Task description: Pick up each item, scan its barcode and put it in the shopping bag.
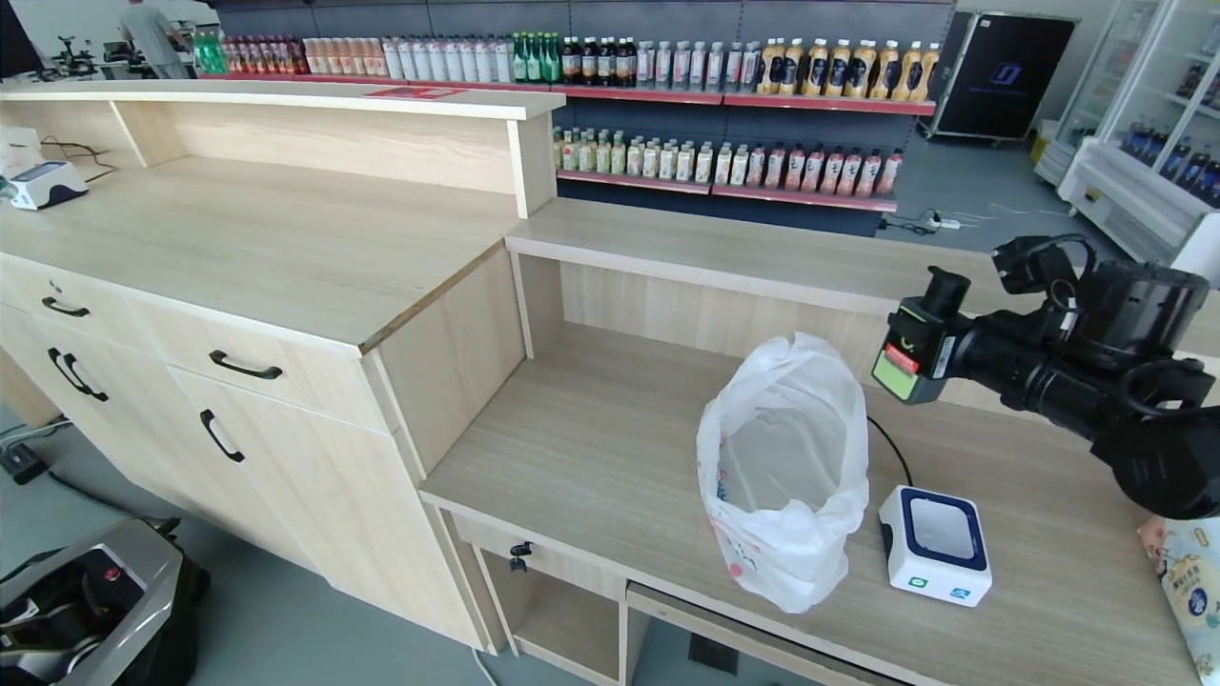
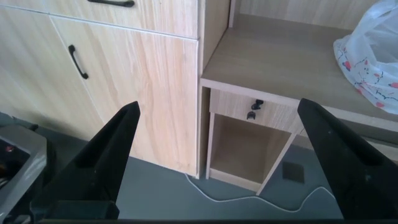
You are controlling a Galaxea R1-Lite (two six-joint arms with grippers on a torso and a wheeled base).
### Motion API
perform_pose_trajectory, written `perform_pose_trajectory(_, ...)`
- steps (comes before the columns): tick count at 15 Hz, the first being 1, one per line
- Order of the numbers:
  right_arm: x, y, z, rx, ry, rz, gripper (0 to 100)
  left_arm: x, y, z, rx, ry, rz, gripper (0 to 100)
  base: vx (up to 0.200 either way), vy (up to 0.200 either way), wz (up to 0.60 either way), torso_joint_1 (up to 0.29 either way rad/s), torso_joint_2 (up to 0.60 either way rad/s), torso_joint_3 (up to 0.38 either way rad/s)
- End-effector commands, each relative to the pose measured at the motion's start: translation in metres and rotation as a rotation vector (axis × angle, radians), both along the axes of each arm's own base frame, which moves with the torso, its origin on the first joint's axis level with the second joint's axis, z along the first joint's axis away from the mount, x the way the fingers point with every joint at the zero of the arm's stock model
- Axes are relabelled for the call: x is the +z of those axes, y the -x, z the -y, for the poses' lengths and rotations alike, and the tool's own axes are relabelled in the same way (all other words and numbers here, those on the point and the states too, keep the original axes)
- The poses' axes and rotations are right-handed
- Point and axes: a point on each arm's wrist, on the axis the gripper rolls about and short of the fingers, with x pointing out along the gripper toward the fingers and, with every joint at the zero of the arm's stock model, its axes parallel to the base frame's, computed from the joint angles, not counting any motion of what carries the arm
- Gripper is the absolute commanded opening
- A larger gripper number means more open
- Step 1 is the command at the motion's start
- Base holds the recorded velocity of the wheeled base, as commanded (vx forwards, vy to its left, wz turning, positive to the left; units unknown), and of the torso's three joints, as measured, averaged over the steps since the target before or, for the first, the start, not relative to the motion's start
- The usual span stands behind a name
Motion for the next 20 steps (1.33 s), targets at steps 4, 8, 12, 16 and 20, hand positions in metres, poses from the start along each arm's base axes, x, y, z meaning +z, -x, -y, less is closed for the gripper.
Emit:
perform_pose_trajectory(4, -0.058, -0.029, -0.008, 0.065, -0.013, -0.110, 0, 0.000, 0.000, 0.000, 0.001, -0.001, -0.001, 100, 0.000, 0.000, 0.00, 0.000, 0.00, 0.000)
perform_pose_trajectory(8, -0.075, -0.036, -0.007, 0.125, 0.029, -0.073, 0, 0.000, 0.000, 0.000, 0.001, 0.000, -0.001, 100, 0.000, 0.000, 0.00, 0.000, 0.00, 0.000)
perform_pose_trajectory(12, -0.090, -0.040, 0.004, 0.156, 0.069, -0.049, 0, 0.000, 0.000, 0.000, 0.001, -0.001, -0.001, 100, 0.000, 0.000, 0.00, 0.000, 0.00, 0.000)
perform_pose_trajectory(16, -0.105, -0.047, 0.007, 0.228, 0.066, 0.000, 0, 0.000, 0.000, 0.000, 0.001, -0.001, -0.001, 100, 0.000, 0.000, 0.00, 0.000, 0.00, 0.000)
perform_pose_trajectory(20, -0.118, -0.052, 0.006, 0.282, 0.071, 0.017, 0, 0.000, 0.000, 0.000, -0.001, -0.001, -0.001, 100, 0.000, 0.000, 0.00, 0.000, 0.00, 0.000)
